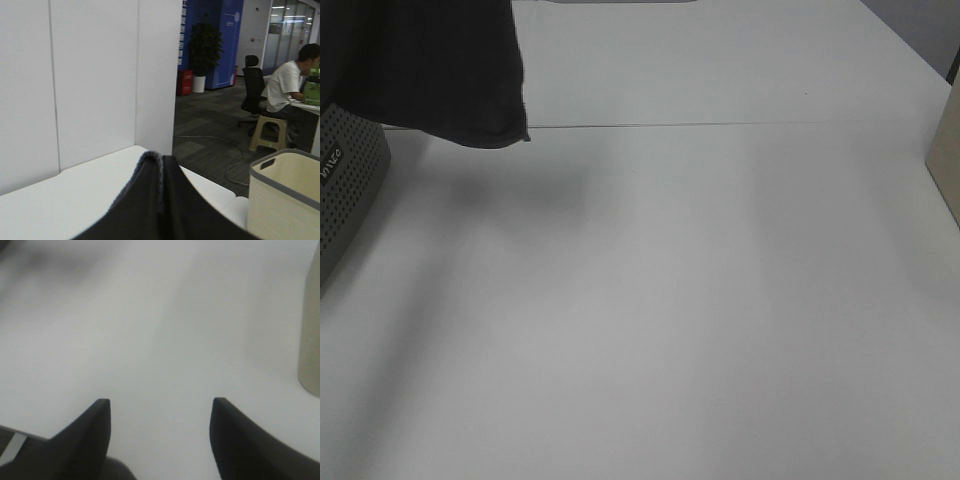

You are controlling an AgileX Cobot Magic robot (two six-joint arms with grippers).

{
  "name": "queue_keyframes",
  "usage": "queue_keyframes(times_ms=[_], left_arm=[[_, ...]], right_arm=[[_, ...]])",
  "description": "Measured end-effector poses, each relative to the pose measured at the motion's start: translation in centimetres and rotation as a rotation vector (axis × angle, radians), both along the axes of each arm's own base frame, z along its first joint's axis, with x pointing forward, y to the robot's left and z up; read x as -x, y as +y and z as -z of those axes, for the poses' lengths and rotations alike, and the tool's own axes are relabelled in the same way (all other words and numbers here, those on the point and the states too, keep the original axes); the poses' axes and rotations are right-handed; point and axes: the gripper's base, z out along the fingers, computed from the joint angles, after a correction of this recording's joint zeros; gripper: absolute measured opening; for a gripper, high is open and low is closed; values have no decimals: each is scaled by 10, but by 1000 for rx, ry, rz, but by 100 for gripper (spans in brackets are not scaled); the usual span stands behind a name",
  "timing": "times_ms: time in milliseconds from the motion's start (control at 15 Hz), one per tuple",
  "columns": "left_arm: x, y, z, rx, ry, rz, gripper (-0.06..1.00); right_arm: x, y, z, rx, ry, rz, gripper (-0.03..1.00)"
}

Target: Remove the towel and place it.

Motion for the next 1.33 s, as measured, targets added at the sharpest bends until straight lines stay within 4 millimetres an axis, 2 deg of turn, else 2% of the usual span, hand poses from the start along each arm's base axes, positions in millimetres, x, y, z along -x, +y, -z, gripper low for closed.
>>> queue_keyframes(times_ms=[200,267,333,600,733,800,867,1133,1333], left_arm=[[9,-19,1,-14,2,87,0],[13,-24,3,-45,-1,131,0],[18,-28,9,-140,-16,194,0],[23,-31,15,-193,9,258,0],[22,-31,15,-186,26,257,0],[22,-30,15,-190,28,252,0],[22,-30,15,-192,27,250,0],[22,-30,15,-192,28,250,0],[22,-30,15,-192,28,246,0]], right_arm=[[-6,13,-21,-75,-248,-131,58],[-6,16,-27,-78,-315,-171,58],[-16,23,-35,-75,-361,-252,58],[-64,41,-40,-99,-264,-449,58],[-84,49,-34,-39,-229,-577,58],[-103,56,-27,-57,-188,-686,58],[-117,61,-24,-120,-171,-719,58],[-164,72,-9,-271,-215,-765,58],[-197,77,20,-329,-179,-790,58]])
